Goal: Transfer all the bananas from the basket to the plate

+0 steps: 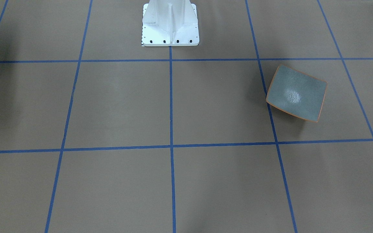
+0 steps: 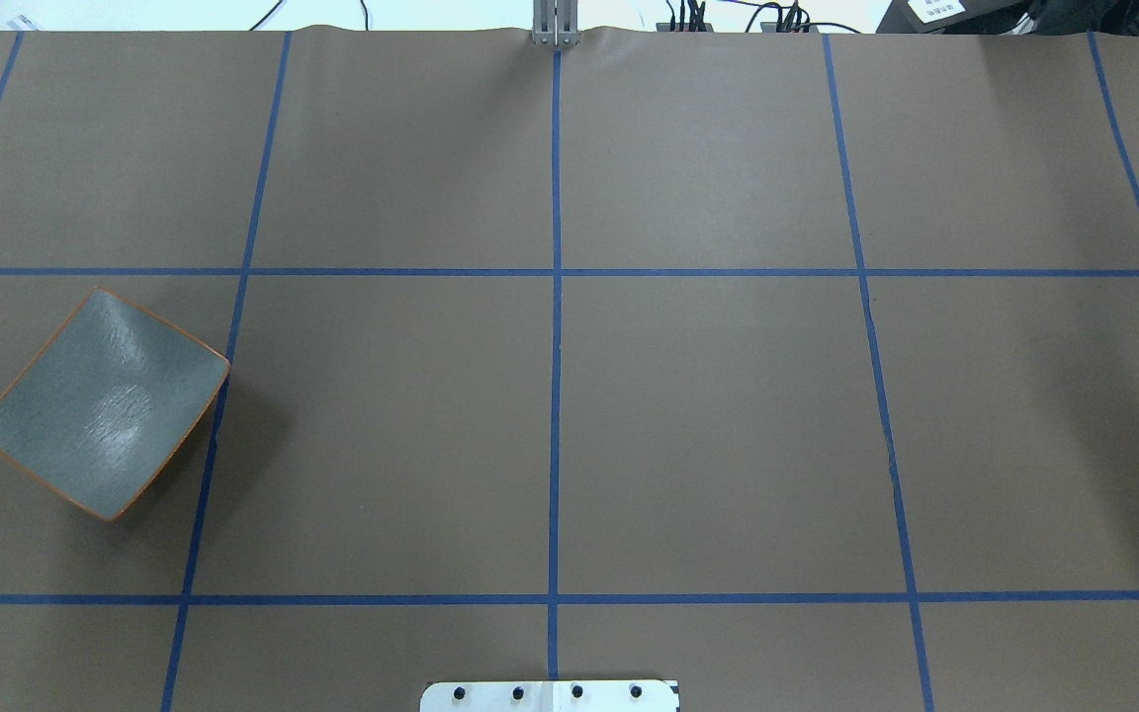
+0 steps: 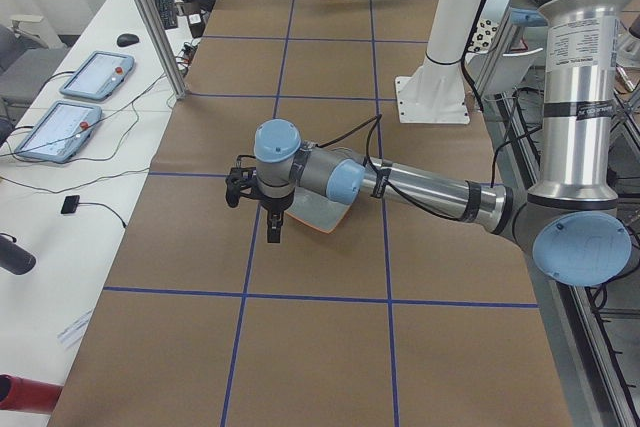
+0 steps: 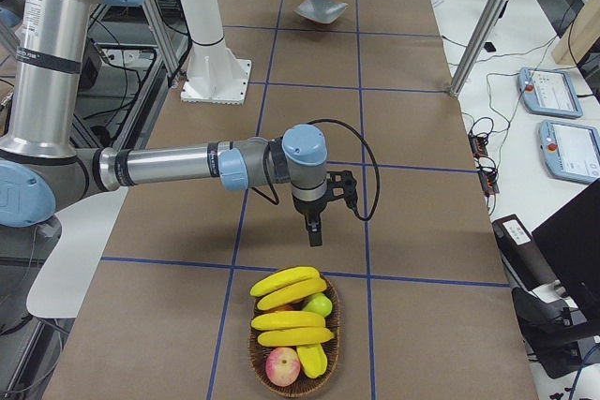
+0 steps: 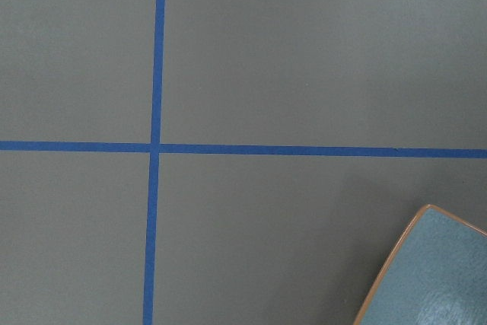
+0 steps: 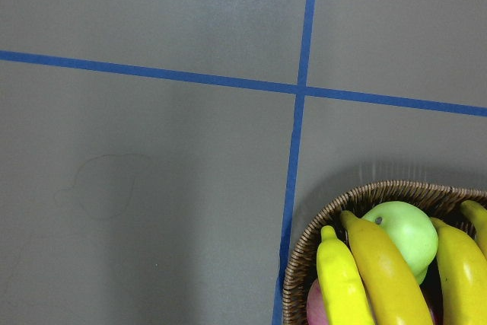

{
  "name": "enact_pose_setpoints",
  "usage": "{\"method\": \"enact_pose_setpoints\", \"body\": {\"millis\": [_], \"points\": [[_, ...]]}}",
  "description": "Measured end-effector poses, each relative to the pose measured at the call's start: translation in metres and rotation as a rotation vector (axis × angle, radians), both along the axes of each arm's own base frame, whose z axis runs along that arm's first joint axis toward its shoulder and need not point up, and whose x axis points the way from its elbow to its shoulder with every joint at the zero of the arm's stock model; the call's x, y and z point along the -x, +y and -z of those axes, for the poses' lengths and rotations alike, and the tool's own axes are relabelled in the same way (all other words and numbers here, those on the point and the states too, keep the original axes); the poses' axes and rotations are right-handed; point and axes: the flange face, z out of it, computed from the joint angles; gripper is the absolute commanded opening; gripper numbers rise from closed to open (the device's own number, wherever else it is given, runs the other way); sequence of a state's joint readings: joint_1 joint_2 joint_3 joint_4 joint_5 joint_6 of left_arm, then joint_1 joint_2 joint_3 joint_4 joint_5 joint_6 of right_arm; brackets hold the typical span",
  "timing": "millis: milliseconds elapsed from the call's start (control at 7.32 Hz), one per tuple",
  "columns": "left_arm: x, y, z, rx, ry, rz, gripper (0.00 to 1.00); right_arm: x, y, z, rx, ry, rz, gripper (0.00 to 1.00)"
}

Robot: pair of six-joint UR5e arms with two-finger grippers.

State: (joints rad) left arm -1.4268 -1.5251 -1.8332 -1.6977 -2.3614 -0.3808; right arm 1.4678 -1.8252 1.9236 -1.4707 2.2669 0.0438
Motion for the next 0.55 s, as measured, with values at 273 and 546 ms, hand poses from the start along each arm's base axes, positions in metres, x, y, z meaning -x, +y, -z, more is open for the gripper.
{"method": "enact_pose_setpoints", "body": {"millis": [273,546], "points": [[0.0,0.0,0.002,0.0,0.002,0.003,1.0,0.003,0.024,-0.024,-0.003,0.043,0.042,0.98],[0.0,0.0,0.003,-0.005,0.001,0.004,1.0,0.006,0.048,-0.046,-0.008,0.072,0.113,0.94]]}}
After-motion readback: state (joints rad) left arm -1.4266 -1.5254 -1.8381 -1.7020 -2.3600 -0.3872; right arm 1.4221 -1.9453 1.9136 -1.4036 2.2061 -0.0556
